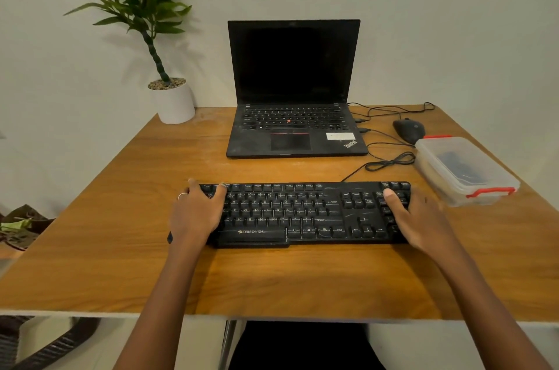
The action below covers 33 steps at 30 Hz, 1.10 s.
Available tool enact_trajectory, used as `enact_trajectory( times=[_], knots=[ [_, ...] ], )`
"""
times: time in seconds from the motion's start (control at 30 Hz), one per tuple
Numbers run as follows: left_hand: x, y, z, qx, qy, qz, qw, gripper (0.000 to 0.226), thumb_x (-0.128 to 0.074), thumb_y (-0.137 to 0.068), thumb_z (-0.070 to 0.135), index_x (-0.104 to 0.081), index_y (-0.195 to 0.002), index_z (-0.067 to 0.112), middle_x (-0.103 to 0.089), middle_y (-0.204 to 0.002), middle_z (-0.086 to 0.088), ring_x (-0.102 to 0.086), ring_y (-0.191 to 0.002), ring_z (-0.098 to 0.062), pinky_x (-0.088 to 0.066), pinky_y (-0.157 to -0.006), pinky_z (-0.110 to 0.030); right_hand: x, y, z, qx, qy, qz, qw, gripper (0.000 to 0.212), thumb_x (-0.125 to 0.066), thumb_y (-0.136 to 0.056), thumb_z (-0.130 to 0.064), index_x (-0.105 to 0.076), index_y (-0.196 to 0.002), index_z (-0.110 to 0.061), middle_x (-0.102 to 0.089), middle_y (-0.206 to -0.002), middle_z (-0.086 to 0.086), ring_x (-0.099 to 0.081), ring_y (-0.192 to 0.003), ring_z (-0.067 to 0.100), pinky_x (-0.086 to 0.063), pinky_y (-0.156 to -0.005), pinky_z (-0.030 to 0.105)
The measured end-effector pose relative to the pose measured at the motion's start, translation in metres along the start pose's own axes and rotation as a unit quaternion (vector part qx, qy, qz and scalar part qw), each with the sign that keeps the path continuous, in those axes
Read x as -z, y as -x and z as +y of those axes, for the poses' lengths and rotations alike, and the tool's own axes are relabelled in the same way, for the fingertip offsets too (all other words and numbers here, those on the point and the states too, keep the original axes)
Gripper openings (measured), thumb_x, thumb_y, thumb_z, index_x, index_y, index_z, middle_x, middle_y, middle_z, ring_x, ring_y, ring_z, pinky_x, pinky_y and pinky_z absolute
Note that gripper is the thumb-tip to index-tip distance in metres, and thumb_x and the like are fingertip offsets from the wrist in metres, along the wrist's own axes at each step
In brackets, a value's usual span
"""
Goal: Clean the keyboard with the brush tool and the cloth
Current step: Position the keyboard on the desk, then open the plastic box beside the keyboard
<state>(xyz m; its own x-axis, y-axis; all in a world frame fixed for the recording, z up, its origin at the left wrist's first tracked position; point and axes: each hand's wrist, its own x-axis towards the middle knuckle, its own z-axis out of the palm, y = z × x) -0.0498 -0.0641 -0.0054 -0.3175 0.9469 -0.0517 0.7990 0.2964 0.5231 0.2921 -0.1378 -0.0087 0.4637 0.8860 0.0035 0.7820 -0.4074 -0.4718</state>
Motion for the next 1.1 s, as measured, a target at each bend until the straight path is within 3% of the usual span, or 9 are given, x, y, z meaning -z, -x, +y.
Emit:
enact_trajectory(
  times=[0.17, 0.27, 0.57, 0.73, 0.97, 1.1],
  knots=[
    [-0.006, 0.015, 0.01, -0.044, -0.066, 0.037, 0.996, 0.075, -0.033, -0.097, 0.058, -0.023, -0.152, 0.009, -0.025, -0.156, -0.019, -0.023, -0.143, -0.035, -0.019, -0.117, -0.049, -0.001, 0.003, -0.001, 0.0, 0.01, -0.006, 1.0, 0.084, -0.018, -0.084, -0.069, -0.022, -0.145, -0.01, -0.034, -0.146, 0.017, -0.028, -0.135, 0.035, -0.033, -0.105, 0.05],
    [-0.012, 0.025, 0.021, -0.082, -0.083, 0.052, 0.992, 0.073, -0.033, -0.098, 0.056, -0.024, -0.152, 0.008, -0.016, -0.16, -0.016, -0.012, -0.148, -0.031, -0.008, -0.119, -0.047, -0.002, 0.008, -0.004, 0.004, 0.029, 0.003, 1.0, 0.076, -0.023, -0.09, -0.061, -0.019, -0.147, -0.012, -0.023, -0.151, 0.014, -0.017, -0.139, 0.032, -0.026, -0.108, 0.05],
    [-0.038, 0.055, 0.071, -0.201, -0.073, 0.041, 0.976, 0.066, -0.038, -0.097, 0.052, -0.031, -0.149, 0.012, -0.025, -0.157, -0.012, -0.021, -0.144, -0.028, -0.016, -0.119, -0.043, 0.004, 0.021, -0.004, 0.121, -0.024, 0.095, 0.988, 0.048, -0.037, -0.095, -0.043, -0.042, -0.136, -0.021, -0.034, -0.146, 0.006, -0.019, -0.138, 0.025, -0.023, -0.109, 0.05],
    [-0.061, 0.076, 0.121, -0.284, -0.027, -0.017, 0.958, 0.062, -0.042, -0.098, 0.049, -0.033, -0.15, 0.017, -0.025, -0.158, -0.007, -0.019, -0.145, -0.022, -0.013, -0.121, -0.04, 0.016, 0.016, 0.018, 0.141, -0.055, 0.146, 0.978, 0.037, -0.045, -0.095, -0.036, -0.049, -0.129, -0.022, -0.039, -0.14, 0.003, -0.023, -0.134, 0.023, -0.024, -0.108, 0.051],
    [-0.1, 0.098, 0.218, -0.405, 0.019, -0.08, 0.911, 0.06, -0.045, -0.097, 0.048, -0.037, -0.148, 0.017, -0.033, -0.155, -0.003, -0.029, -0.141, -0.021, -0.019, -0.119, -0.04, 0.047, -0.009, 0.059, 0.083, -0.028, 0.225, 0.97, 0.042, -0.053, -0.091, -0.029, -0.046, -0.131, -0.018, -0.039, -0.14, 0.008, -0.024, -0.132, 0.026, -0.024, -0.106, 0.053],
    [-0.124, 0.101, 0.268, -0.478, 0.016, -0.102, 0.872, 0.061, -0.044, -0.097, 0.047, -0.033, -0.149, 0.018, -0.031, -0.156, -0.002, -0.028, -0.142, -0.022, -0.017, -0.117, -0.041, 0.056, -0.021, 0.077, 0.075, 0.007, 0.197, 0.978, 0.053, -0.032, -0.089, -0.049, -0.043, -0.134, -0.023, -0.038, -0.144, 0.003, -0.021, -0.138, 0.024, -0.013, -0.111, 0.05]
  ],
)
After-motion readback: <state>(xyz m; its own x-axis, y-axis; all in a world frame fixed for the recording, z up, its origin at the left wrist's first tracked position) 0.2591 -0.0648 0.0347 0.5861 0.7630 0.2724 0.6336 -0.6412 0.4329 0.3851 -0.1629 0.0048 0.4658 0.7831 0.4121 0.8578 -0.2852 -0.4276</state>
